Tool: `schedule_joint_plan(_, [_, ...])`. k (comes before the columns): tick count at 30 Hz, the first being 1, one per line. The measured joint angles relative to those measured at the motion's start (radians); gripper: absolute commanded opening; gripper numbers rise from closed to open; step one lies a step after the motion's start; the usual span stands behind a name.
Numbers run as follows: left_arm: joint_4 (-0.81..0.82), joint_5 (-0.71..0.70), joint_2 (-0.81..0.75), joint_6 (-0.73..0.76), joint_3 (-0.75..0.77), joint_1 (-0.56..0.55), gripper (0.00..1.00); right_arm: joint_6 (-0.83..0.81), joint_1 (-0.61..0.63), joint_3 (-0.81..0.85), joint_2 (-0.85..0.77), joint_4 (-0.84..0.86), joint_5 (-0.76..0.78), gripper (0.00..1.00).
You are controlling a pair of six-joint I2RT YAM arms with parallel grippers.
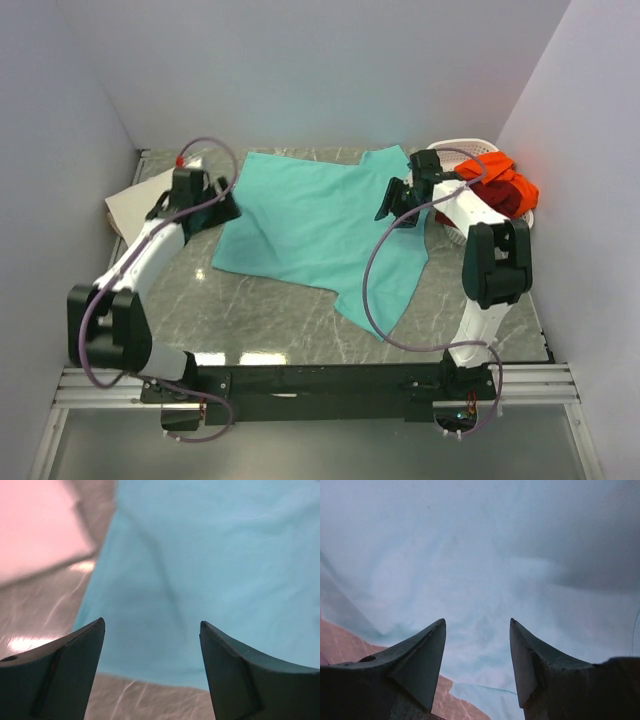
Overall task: Fold and stack the t-shirts
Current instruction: Flatten the tshirt out, then fold the tshirt
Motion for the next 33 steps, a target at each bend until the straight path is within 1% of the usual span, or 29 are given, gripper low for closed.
schedule_joint_plan(3, [0.011,-0.019,-0.116,-0.026,-0.183,0.076,0.74,0.002,0.008,-0.039,-0.079,0.007,-0.003,0.61])
schedule_joint_plan(4, [0.017,-0.026,-0.142,-0.035,-0.239,0.106,0.69,0.004,0.012,-0.055,-0.105,0.011,-0.003,0.61])
schedule_joint_plan(5, [0.011,-0.034,-0.164,-0.043,-0.288,0.136,0.67,0.005,0.017,-0.071,-0.127,0.014,-0.005,0.61])
schedule_joint_plan(9, [-0.003,-0.042,-0.220,-0.049,-0.387,0.212,0.60,0.016,0.039,-0.130,-0.186,0.025,-0.013,0.60])
schedule_joint_plan(13, [0.016,-0.014,-0.224,-0.048,-0.397,0.251,0.56,0.027,0.061,-0.169,-0.204,0.027,-0.018,0.60])
schedule_joint_plan(18, [0.053,0.053,-0.192,-0.047,-0.397,0.254,0.56,0.033,0.088,-0.207,-0.230,0.028,-0.018,0.60])
schedule_joint_plan(22, [0.060,0.092,-0.182,-0.045,-0.397,0.254,0.56,0.042,0.109,-0.235,-0.291,0.030,-0.017,0.60])
schedule_joint_plan(27, [0.059,0.111,-0.164,-0.045,-0.397,0.254,0.55,0.050,0.122,-0.270,-0.354,0.042,-0.013,0.60])
schedule_joint_plan(33, [0.054,0.111,-0.108,-0.042,-0.397,0.240,0.54,0.053,0.125,-0.321,-0.375,0.051,-0.003,0.60])
